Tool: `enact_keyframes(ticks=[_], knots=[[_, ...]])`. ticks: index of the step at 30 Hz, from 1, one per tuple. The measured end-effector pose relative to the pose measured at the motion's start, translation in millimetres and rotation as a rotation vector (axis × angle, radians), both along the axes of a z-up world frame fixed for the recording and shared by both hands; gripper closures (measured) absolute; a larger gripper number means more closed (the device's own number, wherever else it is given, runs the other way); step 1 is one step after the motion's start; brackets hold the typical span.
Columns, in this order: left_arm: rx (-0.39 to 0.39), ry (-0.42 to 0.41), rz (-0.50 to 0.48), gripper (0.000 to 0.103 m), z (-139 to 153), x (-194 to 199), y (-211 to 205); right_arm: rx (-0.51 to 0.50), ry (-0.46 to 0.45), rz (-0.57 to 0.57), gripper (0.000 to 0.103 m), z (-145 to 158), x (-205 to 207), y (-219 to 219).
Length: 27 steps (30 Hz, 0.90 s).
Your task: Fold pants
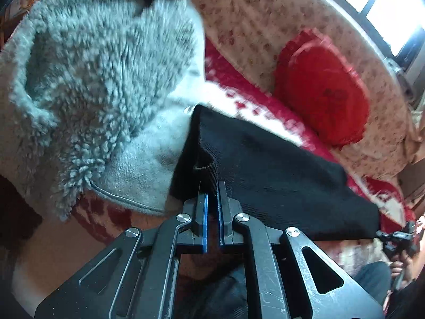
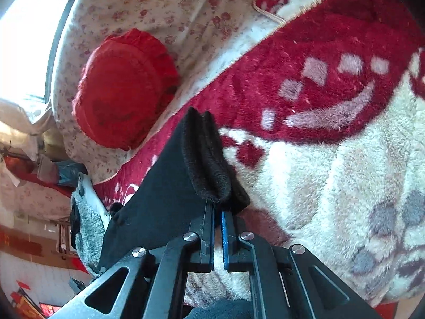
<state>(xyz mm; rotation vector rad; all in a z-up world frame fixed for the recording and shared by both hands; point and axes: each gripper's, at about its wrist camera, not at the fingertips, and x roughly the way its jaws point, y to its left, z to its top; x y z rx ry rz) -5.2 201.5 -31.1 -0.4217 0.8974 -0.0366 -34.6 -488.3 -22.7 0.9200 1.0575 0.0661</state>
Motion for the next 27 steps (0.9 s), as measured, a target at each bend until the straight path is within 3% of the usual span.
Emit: enact_keyframes(ticks=[2, 4, 7, 9, 11, 14, 16, 17, 18, 20, 22, 23, 24, 25, 27], knots=[[0.05, 0.036, -0.021, 0.096, -11, 12, -3, -0.015, 0.015, 0.019, 0.1, -1, 4, 1], [0.04, 0.025, -0.012, 0.091, -8, 11, 2, -0.062, 0.026, 0.034, 0.1, 4, 5, 4], [0.122, -0.021, 0.049, 0.088, 8, 0, 11, -0.287, 0.03, -0.031, 0.099, 35, -1, 6], [0.206, -0.058, 0.147, 0.087, 23, -10, 16, -0.429, -0.049, -0.087, 0.099, 71, -6, 17], [0.244, -0.104, 0.141, 0.087, 35, -12, 5, -0.463, -0.165, 0.018, 0.099, 99, 2, 55], [0.332, -0.205, -0.114, 0.087, 51, -1, -51, -0.484, -0.282, 0.359, 0.099, 114, 22, 162], [0.4, -0.244, -0.257, 0.086, 54, 10, -84, -0.528, -0.343, 0.567, 0.099, 107, 24, 245], [0.448, -0.24, -0.277, 0.085, 53, 18, -93, -0.585, -0.377, 0.634, 0.099, 100, 20, 281], [0.474, -0.211, -0.275, 0.076, 48, 28, -96, -0.634, -0.393, 0.661, 0.099, 95, 17, 302], [0.455, -0.09, -0.258, 0.072, 27, 55, -91, -0.692, -0.412, 0.688, 0.099, 78, 14, 337], [0.428, 0.061, -0.242, 0.072, -5, 70, -80, -0.761, -0.359, 0.695, 0.099, 43, 20, 352], [0.383, 0.06, -0.241, 0.072, -15, 70, -74, -0.765, -0.279, 0.708, 0.099, 22, 27, 351], [0.365, 0.022, -0.233, 0.071, -14, 64, -71, -0.738, -0.271, 0.699, 0.099, 13, 28, 349], [0.362, 0.017, -0.232, 0.071, -14, 59, -69, -0.72, -0.304, 0.685, 0.099, 16, 26, 345], [0.371, 0.0, -0.23, 0.07, -14, 55, -70, -0.687, -0.284, 0.707, 0.099, 26, 33, 340]])
